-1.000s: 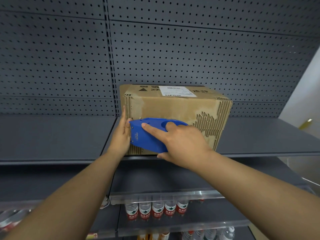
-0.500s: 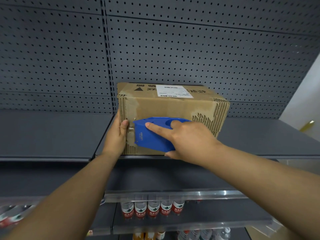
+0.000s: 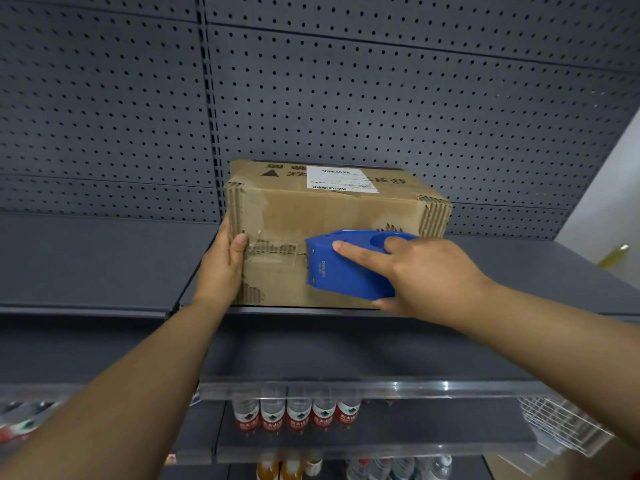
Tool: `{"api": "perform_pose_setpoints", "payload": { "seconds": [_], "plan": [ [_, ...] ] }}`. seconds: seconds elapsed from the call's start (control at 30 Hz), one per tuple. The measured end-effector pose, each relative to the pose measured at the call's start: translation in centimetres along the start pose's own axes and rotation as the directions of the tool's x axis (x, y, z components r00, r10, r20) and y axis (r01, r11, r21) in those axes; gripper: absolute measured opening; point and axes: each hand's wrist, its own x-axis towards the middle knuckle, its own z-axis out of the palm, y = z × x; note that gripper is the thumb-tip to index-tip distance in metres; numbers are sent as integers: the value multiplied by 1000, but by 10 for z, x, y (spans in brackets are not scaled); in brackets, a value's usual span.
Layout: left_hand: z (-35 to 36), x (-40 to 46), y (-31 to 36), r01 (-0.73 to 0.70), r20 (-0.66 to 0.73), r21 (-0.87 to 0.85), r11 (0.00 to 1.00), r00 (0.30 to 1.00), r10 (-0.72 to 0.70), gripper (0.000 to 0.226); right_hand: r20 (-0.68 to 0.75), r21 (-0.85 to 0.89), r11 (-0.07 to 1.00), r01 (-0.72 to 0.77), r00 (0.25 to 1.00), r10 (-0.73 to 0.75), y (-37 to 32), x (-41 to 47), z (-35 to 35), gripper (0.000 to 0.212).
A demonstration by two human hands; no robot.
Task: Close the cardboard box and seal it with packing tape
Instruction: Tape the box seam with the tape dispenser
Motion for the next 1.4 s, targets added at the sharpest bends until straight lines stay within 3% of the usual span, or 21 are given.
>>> {"api": "perform_pose_setpoints", "payload": {
  "seconds": [0.2,0.33,0.5,0.57,0.63,0.8,1.03,1.4],
  "plan": [
    [3,-5,6,35,-69,96,995,997,-28,63,4,-27,999,-25,1000,25,-13,6,2,80],
    [12,-8,19,25,-276,418,908,956,101,67,-4,-38,998,-57,998,56,-18,7,7,80],
    [34,-8,37,-10,-347,484,875,916,203,72,-21,-59,996,-69,997,68,-21,12,8,81],
    [42,-7,41,-36,-331,502,864,915,231,79,-26,-56,996,-74,997,72,-22,11,9,81],
    [48,-4,40,-110,-296,552,826,901,318,68,-24,-52,996,-76,997,75,-22,10,9,80],
    [54,9,24,-313,-99,723,616,836,540,54,-19,-40,996,-75,997,74,-23,8,10,79],
    [58,13,12,-329,-130,739,588,787,604,54,-14,-40,997,-64,998,64,-22,10,14,79],
    [59,17,9,-340,-108,742,579,791,603,53,14,7,998,-54,998,54,-12,6,11,79]
  ]
}}
